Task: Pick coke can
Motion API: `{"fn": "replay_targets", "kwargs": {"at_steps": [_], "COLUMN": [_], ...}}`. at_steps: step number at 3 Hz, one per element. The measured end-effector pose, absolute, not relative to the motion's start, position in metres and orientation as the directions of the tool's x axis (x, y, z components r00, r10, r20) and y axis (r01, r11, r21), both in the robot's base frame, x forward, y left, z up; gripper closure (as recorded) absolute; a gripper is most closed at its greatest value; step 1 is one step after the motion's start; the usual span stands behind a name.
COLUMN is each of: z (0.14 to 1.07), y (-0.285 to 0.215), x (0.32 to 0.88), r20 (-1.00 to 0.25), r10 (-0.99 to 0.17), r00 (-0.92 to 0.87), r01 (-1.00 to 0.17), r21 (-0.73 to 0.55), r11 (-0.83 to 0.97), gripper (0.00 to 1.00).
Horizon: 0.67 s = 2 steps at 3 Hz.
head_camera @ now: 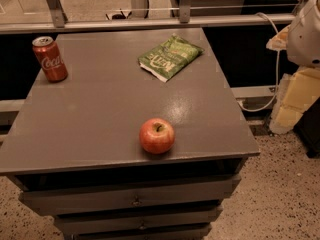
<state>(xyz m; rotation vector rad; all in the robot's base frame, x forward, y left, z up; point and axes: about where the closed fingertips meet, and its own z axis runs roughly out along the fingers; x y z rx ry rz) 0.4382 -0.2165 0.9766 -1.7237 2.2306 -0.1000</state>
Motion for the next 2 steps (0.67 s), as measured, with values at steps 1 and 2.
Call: {"fn": "replay_targets", "kwargs": {"at_steps": [1, 2], "z": [0.977, 0.972], "y": [-0.217, -0.204], "x": [0.438, 0.451], "r20": [-0.207, -0.276], "r10": [-0.953, -0.940], "r00": [-0.221, -0.199], "r01": [-0.931, -0.933], "r21": [-0.247, -0.239], "r11": [0.270, 0.268], "gripper": [0.00, 0.00]}}
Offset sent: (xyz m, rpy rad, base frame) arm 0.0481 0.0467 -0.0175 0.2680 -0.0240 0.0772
